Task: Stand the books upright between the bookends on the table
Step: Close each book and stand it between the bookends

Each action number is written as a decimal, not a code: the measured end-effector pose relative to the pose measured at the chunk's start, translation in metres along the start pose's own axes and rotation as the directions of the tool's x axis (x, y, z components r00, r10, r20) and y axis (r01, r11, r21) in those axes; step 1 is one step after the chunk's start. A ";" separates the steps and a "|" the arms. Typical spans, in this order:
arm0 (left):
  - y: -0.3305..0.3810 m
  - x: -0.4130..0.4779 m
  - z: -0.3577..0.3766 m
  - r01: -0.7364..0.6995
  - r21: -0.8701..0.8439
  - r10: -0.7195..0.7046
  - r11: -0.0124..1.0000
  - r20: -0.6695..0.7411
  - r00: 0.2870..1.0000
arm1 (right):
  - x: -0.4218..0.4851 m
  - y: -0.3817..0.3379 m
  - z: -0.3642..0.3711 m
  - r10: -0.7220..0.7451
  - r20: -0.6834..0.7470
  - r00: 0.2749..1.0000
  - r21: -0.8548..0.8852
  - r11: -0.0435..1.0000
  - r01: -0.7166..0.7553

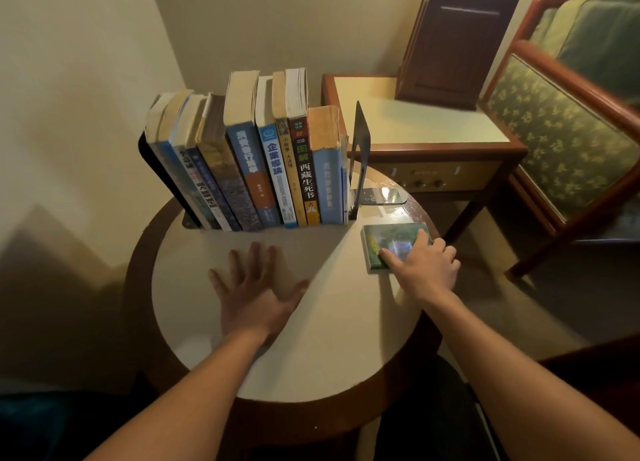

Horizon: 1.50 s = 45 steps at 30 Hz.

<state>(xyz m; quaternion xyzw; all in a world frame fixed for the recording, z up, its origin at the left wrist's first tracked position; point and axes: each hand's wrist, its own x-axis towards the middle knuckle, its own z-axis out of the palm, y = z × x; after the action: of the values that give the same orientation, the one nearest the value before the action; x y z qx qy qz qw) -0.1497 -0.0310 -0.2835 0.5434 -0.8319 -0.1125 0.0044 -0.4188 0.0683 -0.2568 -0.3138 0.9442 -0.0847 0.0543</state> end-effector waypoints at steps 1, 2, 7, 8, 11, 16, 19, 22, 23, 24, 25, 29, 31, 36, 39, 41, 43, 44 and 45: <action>0.000 0.000 0.000 0.000 0.002 0.000 1.000 0.000 1.000 | 0.001 -0.001 0.000 0.002 0.002 1.000 0.030 1.000 -0.002; 0.000 0.000 0.000 -0.001 0.005 0.001 1.000 -0.001 1.000 | 0.001 -0.001 -0.001 -0.001 -0.008 1.000 0.066 0.998 0.001; 0.000 0.000 0.000 -0.003 0.009 0.003 1.000 -0.006 1.000 | 0.001 -0.005 -0.006 -0.045 -0.074 0.996 0.255 0.965 0.062; 0.000 0.000 0.000 -0.004 0.010 0.004 1.000 -0.005 1.000 | 0.001 -0.006 -0.007 -0.055 -0.078 0.995 0.269 0.960 0.075; 0.000 0.001 0.001 -0.003 0.015 0.003 1.000 0.004 1.000 | 0.003 -0.007 -0.011 -0.092 -0.128 0.987 0.311 0.942 0.128; 0.000 0.000 0.000 -0.002 0.015 0.001 1.000 0.006 1.000 | 0.004 -0.009 -0.017 -0.141 -0.159 0.977 0.406 0.893 0.195; 0.000 0.000 -0.001 -0.005 0.013 0.005 1.000 0.002 1.000 | 0.004 -0.008 -0.026 -0.180 -0.170 0.969 0.479 0.844 0.241; 0.001 -0.001 -0.002 -0.009 0.000 0.009 1.000 -0.011 1.000 | 0.001 -0.009 -0.036 -0.250 -0.239 0.938 0.493 0.801 0.340; 0.001 -0.001 -0.002 -0.009 -0.003 0.009 1.000 -0.011 1.000 | -0.001 -0.010 -0.039 -0.282 -0.274 0.920 0.473 0.793 0.384; 0.001 -0.002 -0.002 -0.007 -0.006 0.007 1.000 -0.011 1.000 | -0.003 -0.011 -0.041 -0.320 -0.305 0.897 0.443 0.786 0.431; 0.001 -0.002 -0.003 -0.003 -0.009 0.003 1.000 -0.012 1.000 | -0.006 -0.013 -0.044 -0.365 -0.330 0.871 0.405 0.779 0.479; 0.002 -0.002 -0.004 0.006 -0.003 -0.006 1.000 -0.007 1.000 | -0.014 -0.020 -0.052 -0.504 -0.355 0.787 0.317 0.727 0.609; 0.002 -0.002 -0.005 0.006 -0.010 -0.006 1.000 -0.003 1.000 | -0.018 -0.023 -0.059 -0.523 -0.396 0.755 0.289 0.709 0.643; 0.002 -0.002 -0.007 -0.006 -0.018 0.006 1.000 0.019 1.000 | -0.025 -0.035 -0.088 -0.551 -0.551 0.627 0.196 0.644 0.739; 0.002 -0.002 -0.010 -0.018 -0.039 0.019 0.999 0.031 0.999 | -0.022 -0.047 -0.097 -0.554 -0.617 0.560 0.135 0.626 0.768; 0.001 -0.003 -0.011 -0.030 -0.051 0.032 0.998 0.031 0.999 | -0.018 -0.056 -0.099 -0.559 -0.633 0.536 0.109 0.622 0.776; -0.001 -0.005 -0.012 -0.046 -0.080 0.048 0.996 0.024 0.999 | -0.012 -0.066 -0.099 -0.572 -0.633 0.522 0.092 0.614 0.784; -0.001 -0.005 -0.012 -0.054 -0.092 0.056 0.994 0.024 0.998 | -0.008 -0.071 -0.099 -0.583 -0.628 0.516 0.083 0.609 0.789; -0.001 -0.005 -0.013 -0.058 -0.098 0.061 0.993 0.024 0.998 | -0.005 -0.076 -0.099 -0.594 -0.620 0.513 0.075 0.606 0.792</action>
<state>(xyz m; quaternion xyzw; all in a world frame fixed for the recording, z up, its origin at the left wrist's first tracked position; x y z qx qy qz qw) -0.1455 -0.0293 -0.2707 0.5161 -0.8411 -0.1599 0.0231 -0.3859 0.0237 -0.1450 -0.6180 0.6765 -0.3492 -0.1963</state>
